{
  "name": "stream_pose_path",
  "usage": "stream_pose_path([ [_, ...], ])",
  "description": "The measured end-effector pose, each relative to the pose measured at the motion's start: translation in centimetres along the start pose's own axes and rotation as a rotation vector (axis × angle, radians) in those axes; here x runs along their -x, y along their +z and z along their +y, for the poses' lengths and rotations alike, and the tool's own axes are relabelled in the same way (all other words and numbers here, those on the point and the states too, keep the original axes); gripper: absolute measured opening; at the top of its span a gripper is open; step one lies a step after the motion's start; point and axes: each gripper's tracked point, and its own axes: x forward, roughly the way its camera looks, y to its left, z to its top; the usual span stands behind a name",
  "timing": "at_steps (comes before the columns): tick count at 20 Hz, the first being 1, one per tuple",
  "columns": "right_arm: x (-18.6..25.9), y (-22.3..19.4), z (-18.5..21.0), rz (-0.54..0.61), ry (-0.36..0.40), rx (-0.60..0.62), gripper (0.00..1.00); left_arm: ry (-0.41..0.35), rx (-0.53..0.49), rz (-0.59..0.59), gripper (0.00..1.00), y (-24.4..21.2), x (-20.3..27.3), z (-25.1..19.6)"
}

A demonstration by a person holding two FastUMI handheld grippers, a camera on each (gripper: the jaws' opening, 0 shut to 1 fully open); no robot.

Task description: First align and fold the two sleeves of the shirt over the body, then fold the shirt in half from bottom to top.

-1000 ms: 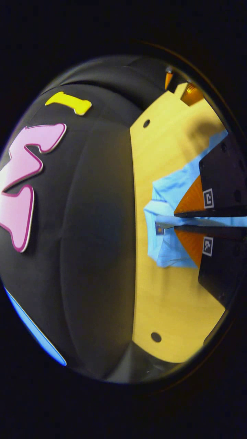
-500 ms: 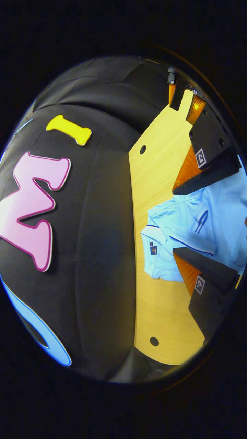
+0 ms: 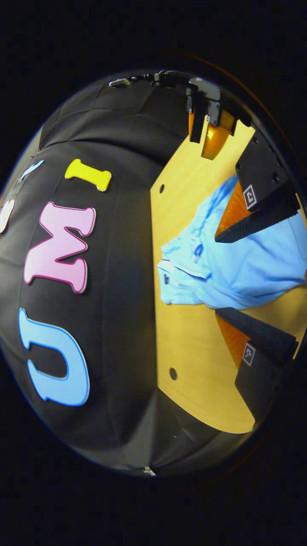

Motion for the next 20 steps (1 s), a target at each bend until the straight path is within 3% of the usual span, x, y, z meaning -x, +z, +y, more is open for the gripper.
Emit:
stream_pose_path([
  [2,2.2,-4.4,1.9,0.094,0.045,-0.035,0.97,0.029,0.015,0.099,0.92,-7.0,3.0,1.5],
  [3,2.7,-6.1,2.3,0.131,0.049,-0.030,0.98,0.043,0.014,0.137,0.97,-9.0,3.7,1.9],
  [6,3.5,-9.6,3.1,0.199,0.054,0.012,0.98,0.072,0.015,0.222,0.97,-13.7,5.3,2.4],
  [13,4.3,-15.7,2.9,0.342,-0.021,0.005,0.98,0.102,0.042,0.332,0.98,-18.3,5.2,0.8],
  [16,4.6,-15.5,3.3,0.326,-0.011,-0.011,0.98,0.126,-0.003,0.338,0.98,-19.0,5.1,0.5],
  [18,4.4,-15.6,3.6,0.337,-0.010,-0.015,0.98,0.140,0.019,0.339,0.97,-19.2,5.0,0.6],
  [19,4.1,-15.6,3.7,0.341,-0.008,-0.016,0.84,0.145,0.026,0.347,1.00,-19.2,4.9,0.4],
  [20,4.1,-15.6,3.8,0.350,-0.008,-0.016,0.71,0.146,0.031,0.349,0.91,-19.2,4.8,0.2],
])
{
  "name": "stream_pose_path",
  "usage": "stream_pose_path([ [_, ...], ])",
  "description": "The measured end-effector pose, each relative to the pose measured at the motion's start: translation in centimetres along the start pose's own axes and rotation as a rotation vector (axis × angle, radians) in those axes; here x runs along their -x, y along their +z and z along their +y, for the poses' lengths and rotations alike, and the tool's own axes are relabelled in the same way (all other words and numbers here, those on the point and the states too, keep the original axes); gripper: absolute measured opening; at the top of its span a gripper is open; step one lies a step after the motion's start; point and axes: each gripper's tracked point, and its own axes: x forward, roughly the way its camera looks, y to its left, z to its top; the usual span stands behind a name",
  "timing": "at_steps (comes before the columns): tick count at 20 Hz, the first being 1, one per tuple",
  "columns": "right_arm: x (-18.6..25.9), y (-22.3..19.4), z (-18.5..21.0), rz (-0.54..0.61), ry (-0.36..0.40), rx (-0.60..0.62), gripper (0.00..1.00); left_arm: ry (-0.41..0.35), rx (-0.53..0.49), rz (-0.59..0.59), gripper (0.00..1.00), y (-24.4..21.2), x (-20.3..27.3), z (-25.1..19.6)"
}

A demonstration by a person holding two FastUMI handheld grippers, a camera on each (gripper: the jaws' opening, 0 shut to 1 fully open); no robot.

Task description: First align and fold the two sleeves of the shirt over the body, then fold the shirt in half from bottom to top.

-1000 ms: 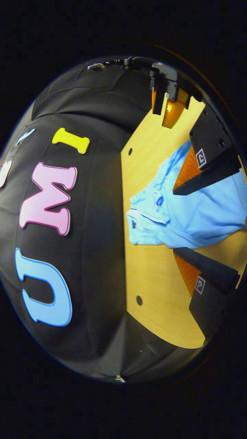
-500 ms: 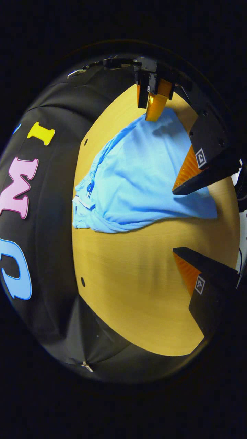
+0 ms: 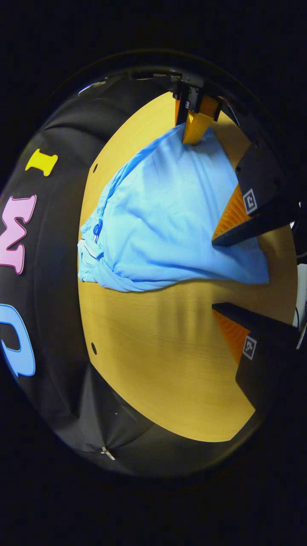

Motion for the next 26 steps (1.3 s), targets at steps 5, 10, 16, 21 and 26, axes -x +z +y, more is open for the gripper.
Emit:
stream_pose_path([
  [5,-0.4,0.5,0.5,0.022,0.030,0.012,0.30,-0.044,-0.004,0.011,0.31,0.8,-0.7,-1.9],
  [10,-0.5,0.7,0.9,0.054,0.090,0.044,0.07,-0.083,-0.023,0.034,0.07,1.1,-0.7,-2.6],
  [16,-0.5,2.8,0.7,0.069,0.162,0.012,0.06,-0.115,0.105,0.057,0.06,2.6,0.0,-2.9],
  [21,-1.2,6.9,1.2,0.035,0.228,0.017,0.06,-0.169,0.159,0.030,0.06,7.3,0.7,-3.0],
  [26,-3.7,14.5,1.0,-0.072,0.245,0.036,0.06,-0.180,0.145,-0.025,0.06,14.3,-0.3,-2.7],
])
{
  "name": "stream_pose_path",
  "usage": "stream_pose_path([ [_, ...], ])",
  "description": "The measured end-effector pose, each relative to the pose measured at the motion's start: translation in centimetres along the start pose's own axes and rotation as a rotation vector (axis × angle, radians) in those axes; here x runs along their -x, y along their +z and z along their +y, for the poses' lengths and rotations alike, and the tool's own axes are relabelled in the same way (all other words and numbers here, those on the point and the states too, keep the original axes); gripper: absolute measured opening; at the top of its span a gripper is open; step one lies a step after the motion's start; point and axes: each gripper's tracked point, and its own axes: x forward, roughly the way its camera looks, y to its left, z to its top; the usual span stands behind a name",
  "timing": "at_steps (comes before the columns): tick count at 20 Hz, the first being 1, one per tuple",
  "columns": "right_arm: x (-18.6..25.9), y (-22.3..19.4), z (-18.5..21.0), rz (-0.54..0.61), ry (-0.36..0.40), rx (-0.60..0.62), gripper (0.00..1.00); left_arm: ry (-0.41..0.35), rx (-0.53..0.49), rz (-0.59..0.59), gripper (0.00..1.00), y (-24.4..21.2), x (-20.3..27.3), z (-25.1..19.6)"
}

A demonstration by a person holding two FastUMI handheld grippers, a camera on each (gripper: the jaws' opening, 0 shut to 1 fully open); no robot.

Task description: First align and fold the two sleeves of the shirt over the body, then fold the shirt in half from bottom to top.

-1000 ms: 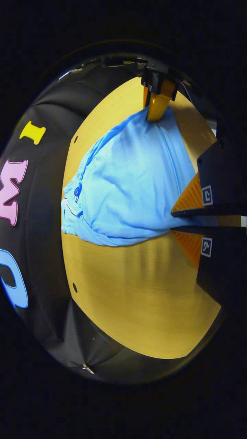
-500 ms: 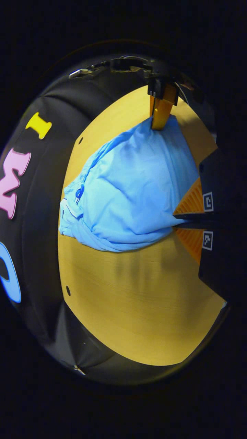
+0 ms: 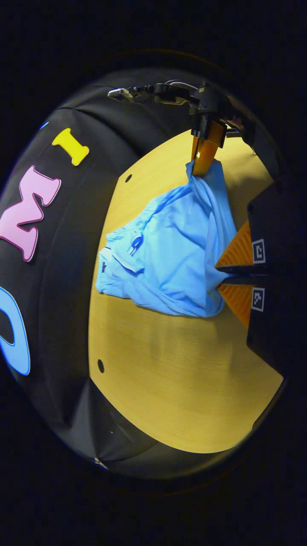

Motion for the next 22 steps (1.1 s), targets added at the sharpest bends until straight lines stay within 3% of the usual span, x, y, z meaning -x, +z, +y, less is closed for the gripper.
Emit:
stream_pose_path([
  [1,-0.6,1.5,-0.3,-0.020,0.003,0.012,0.00,-0.008,0.002,-0.015,0.06,1.5,-0.5,-0.3],
  [2,-1.4,3.0,-0.5,-0.042,0.006,0.022,0.06,-0.013,0.002,-0.033,0.06,3.0,-0.9,-0.6],
  [7,-4.7,8.8,-0.9,-0.139,0.015,0.031,0.06,-0.057,0.025,-0.165,0.06,12.5,-4.4,-1.8],
  [8,-5.6,9.9,-0.8,-0.154,0.023,0.034,0.11,-0.058,0.023,-0.191,0.06,14.2,-5.2,-1.7],
  [10,-7.4,12.6,-0.9,-0.195,0.027,0.059,0.05,-0.048,0.006,-0.238,0.06,17.5,-6.9,-1.5],
  [11,-8.4,14.1,-1.1,-0.218,0.024,0.074,0.12,-0.036,-0.008,-0.254,0.06,19.0,-7.6,-1.2],
  [13,-10.2,17.2,-1.8,-0.269,0.014,0.099,0.05,-0.024,-0.026,-0.290,0.06,21.6,-8.8,-0.6],
  [16,-13.2,21.1,-3.3,-0.319,-0.007,0.104,0.05,-0.014,-0.042,-0.326,0.06,25.4,-11.2,0.1],
  [17,-14.3,22.3,-3.9,-0.330,-0.013,0.093,0.05,-0.012,-0.040,-0.330,0.11,26.5,-12.0,0.5],
  [19,-16.5,24.6,-4.9,-0.348,-0.020,0.093,0.00,-0.010,-0.032,-0.350,0.06,28.9,-14.0,1.2],
  [22,-19.9,27.1,-6.0,-0.361,-0.024,0.108,0.11,0.005,-0.035,-0.350,0.06,31.2,-17.5,2.5],
])
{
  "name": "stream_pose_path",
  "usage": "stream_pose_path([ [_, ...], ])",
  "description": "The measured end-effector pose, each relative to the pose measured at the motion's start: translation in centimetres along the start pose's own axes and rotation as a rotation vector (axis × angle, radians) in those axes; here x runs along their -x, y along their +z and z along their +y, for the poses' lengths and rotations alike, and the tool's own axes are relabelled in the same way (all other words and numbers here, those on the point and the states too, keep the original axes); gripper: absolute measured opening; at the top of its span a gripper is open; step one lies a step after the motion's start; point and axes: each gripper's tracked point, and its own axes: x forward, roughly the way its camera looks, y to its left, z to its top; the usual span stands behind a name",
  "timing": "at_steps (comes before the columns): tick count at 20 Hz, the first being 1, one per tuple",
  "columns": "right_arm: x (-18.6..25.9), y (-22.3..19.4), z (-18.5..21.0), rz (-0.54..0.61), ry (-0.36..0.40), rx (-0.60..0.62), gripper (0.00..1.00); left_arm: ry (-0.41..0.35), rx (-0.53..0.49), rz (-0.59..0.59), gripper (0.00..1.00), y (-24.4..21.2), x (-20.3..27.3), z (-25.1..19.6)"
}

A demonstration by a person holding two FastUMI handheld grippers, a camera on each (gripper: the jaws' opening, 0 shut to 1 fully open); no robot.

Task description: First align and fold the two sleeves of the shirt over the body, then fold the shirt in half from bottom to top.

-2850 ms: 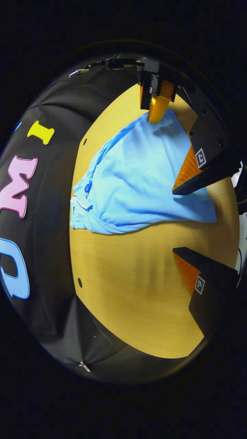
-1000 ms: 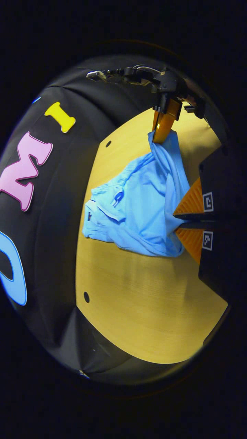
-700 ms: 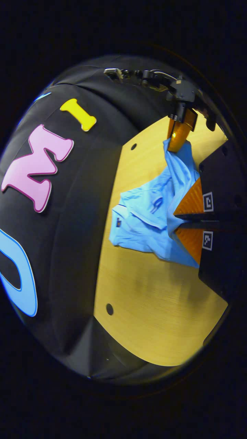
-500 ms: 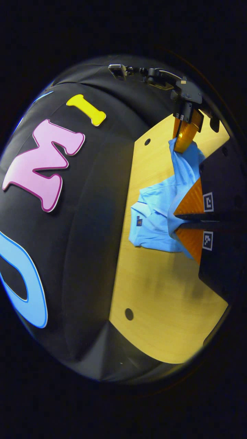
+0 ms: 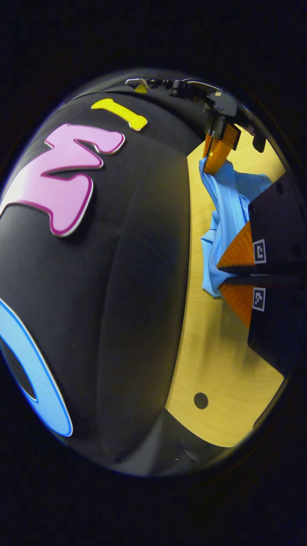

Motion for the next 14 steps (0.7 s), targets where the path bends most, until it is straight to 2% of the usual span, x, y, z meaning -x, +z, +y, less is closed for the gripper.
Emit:
stream_pose_path([
  [1,-1.3,0.0,-0.3,-0.001,-0.004,0.012,0.05,0.006,-0.011,-0.002,0.06,0.2,-1.2,0.4],
  [5,-6.2,-1.2,-1.5,0.023,-0.024,0.045,0.05,0.021,-0.094,-0.019,0.06,0.2,-6.0,1.6],
  [6,-7.2,-1.6,-1.9,0.028,-0.037,0.036,0.00,0.025,-0.119,-0.024,0.06,0.0,-7.4,1.9],
  [7,-7.9,-1.9,-2.3,0.027,-0.055,0.032,0.05,0.028,-0.148,-0.023,0.06,-0.4,-8.5,2.3],
  [10,-9.4,-3.0,-3.4,0.038,-0.102,0.036,0.05,0.064,-0.212,-0.015,0.08,-1.4,-10.2,3.0],
  [12,-10.1,-3.8,-3.9,0.063,-0.145,0.068,0.11,0.074,-0.225,-0.002,0.23,-1.8,-10.6,3.1],
  [13,-10.0,-4.2,-3.7,0.083,-0.156,0.084,0.23,0.091,-0.222,-0.007,0.31,-1.7,-10.4,3.7],
  [14,-9.5,-4.6,-3.7,0.103,-0.177,0.105,0.23,0.107,-0.217,-0.010,0.40,-1.7,-10.3,4.0],
])
